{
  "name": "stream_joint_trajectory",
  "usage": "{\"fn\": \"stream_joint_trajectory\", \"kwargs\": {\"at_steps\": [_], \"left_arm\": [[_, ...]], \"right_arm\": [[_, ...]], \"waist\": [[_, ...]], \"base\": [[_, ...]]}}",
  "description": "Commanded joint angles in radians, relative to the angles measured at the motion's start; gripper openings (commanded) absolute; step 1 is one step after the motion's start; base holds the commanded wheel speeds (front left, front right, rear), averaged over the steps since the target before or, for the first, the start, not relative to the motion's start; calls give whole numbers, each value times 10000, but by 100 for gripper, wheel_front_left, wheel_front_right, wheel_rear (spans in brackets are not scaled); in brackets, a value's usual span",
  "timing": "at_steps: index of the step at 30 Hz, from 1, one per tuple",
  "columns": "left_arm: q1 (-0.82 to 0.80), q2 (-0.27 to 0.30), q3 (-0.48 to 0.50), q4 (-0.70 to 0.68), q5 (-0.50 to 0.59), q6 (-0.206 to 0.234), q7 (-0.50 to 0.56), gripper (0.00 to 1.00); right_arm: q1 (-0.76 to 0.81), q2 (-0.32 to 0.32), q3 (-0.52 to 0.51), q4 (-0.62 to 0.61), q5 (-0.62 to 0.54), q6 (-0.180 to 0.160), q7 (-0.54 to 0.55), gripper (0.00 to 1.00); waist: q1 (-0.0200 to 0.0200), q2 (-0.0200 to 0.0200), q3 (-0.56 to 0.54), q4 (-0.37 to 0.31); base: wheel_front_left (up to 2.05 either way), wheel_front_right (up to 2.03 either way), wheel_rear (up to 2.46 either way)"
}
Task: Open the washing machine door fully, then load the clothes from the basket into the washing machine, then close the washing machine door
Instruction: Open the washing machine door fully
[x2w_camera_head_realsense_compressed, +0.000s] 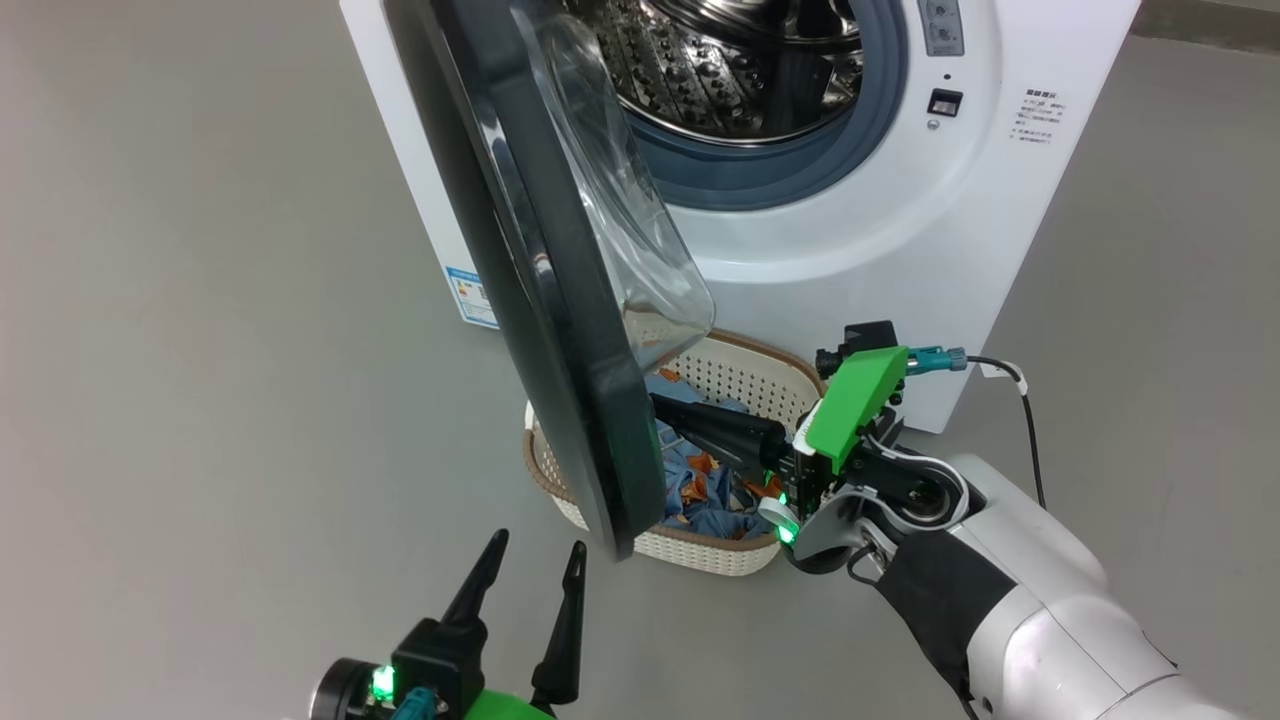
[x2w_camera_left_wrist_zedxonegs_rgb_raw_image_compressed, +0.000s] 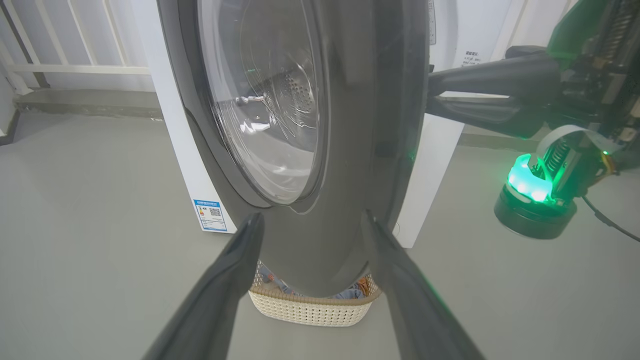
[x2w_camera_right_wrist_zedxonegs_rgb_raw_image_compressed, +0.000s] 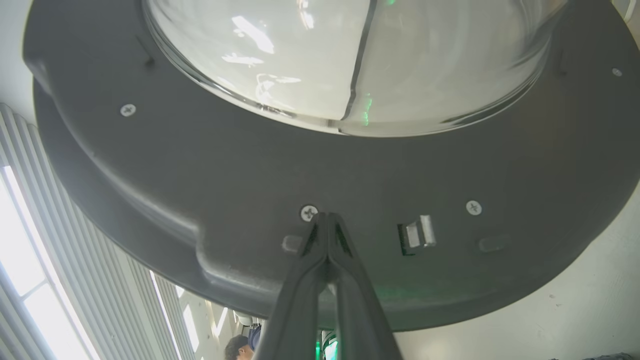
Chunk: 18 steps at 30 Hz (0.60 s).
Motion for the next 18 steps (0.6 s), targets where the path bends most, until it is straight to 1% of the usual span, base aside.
{"fn": "stream_joint_trajectory", "kwargs": {"at_steps": [1,5,10,14,15,16,17,18], "left_arm": [[-37,89,365,-203,87,-2,-65,100],[7,89,519,-221,106,30,-65,100],[44,89,830,-196,152,3,-65,100],[142,89,1201,-146,269,-56,-65,100],[178,89,1299,-129,299,-65,-65,100],[257,89,1501,-118,360,-82,-65,100],[257,89,1501,-118,360,-82,-65,100],[295,89,1594,-123,391,-98,-65,100]], "right_arm": [[83,315,164,-303,81,17,-131,0],[50,289,89,-235,-17,17,-347,0],[200,24,22,-331,-359,17,-731,0],[544,-391,72,-668,-1015,17,-1334,0],[641,-505,100,-852,-1233,17,-1526,0],[866,-779,193,-1311,-1805,17,-2044,0],[866,-779,193,-1311,-1805,17,-2044,0],[992,-939,275,-1579,-2167,17,-2355,0]], "waist": [[0,0,-11,-55],[0,0,-97,-228],[0,0,-307,-449],[0,0,-590,-716],[0,0,-655,-795],[0,0,-776,-974],[0,0,-776,-974],[0,0,-834,-1065]], "base": [[0,0,0],[0,0,0],[0,0,0],[0,0,0],[0,0,0],[0,0,0],[0,0,0],[0,0,0]]}}
